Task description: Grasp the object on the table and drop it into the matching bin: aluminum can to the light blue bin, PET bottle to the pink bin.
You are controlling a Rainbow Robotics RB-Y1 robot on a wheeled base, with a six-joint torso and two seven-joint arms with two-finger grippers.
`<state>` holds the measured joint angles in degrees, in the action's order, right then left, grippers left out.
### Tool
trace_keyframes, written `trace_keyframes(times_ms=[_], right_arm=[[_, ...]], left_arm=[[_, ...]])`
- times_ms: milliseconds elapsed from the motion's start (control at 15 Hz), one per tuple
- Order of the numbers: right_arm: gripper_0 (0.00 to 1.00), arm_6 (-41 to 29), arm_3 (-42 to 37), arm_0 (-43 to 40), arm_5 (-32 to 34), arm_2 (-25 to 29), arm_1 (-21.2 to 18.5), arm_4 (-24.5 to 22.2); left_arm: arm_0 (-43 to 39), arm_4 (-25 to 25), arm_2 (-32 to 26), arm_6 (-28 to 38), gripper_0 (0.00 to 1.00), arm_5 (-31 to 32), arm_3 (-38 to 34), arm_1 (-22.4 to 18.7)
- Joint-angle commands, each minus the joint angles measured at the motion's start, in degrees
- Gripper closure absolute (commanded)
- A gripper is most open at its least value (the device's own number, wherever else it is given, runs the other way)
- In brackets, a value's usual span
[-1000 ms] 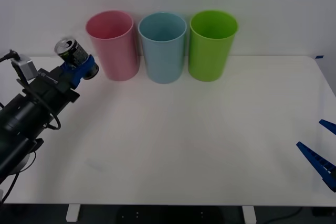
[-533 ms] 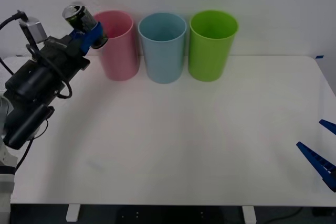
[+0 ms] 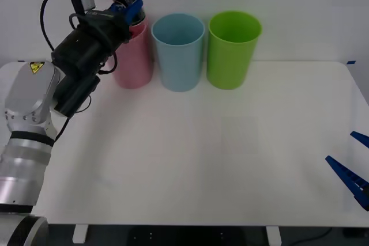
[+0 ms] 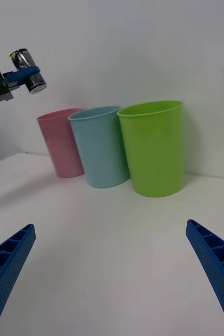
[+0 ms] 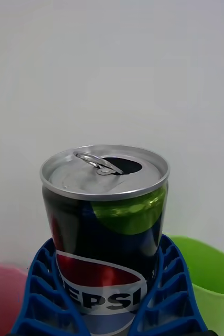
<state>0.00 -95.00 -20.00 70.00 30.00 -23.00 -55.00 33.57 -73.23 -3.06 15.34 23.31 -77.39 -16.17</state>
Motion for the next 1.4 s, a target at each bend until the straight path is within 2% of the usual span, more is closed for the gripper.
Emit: trace_keyframes(times_ms=[67, 333, 533, 733, 933, 1267, 1333, 1400], right_arm=[[0.0, 0.0, 0.0, 0.0, 0.0, 0.0, 0.0, 0.0], [0.0, 0.0, 0.0, 0.0, 0.0, 0.0, 0.0, 0.0], [0.0, 0.0, 0.0, 0.0, 0.0, 0.0, 0.0, 0.0], [0.0, 0.0, 0.0, 0.0, 0.0, 0.0, 0.0, 0.0], [0.0, 0.0, 0.0, 0.0, 0.0, 0.0, 0.0, 0.0], [0.0, 0.0, 0.0, 0.0, 0.0, 0.0, 0.0, 0.0], [0.0, 0.0, 0.0, 0.0, 0.0, 0.0, 0.0, 0.0], [0.0, 0.0, 0.0, 0.0, 0.0, 0.0, 0.0, 0.0]], left_arm=[[7.83, -0.16, 2.62, -0.39, 1.0, -3.54, 8.31, 0.0], [17.93, 2.04, 8.69, -1.8, 1.0, -11.1, 19.65, 0.27], [23.73, 5.03, 13.17, -5.49, 1.0, -14.43, 27.56, 0.27], [28.13, 6.87, 18.27, -6.02, 1.0, -18.21, 32.66, 0.97], [28.39, 6.52, 18.88, -6.81, 1.0, -20.06, 32.83, 2.73], [28.31, 6.87, 18.88, -7.6, 0.98, -20.24, 32.83, 3.17], [28.31, 6.96, 18.88, -7.6, 0.91, -20.15, 32.83, 3.17], [28.31, 7.05, 18.97, -7.6, 0.37, -20.24, 32.83, 3.17]])
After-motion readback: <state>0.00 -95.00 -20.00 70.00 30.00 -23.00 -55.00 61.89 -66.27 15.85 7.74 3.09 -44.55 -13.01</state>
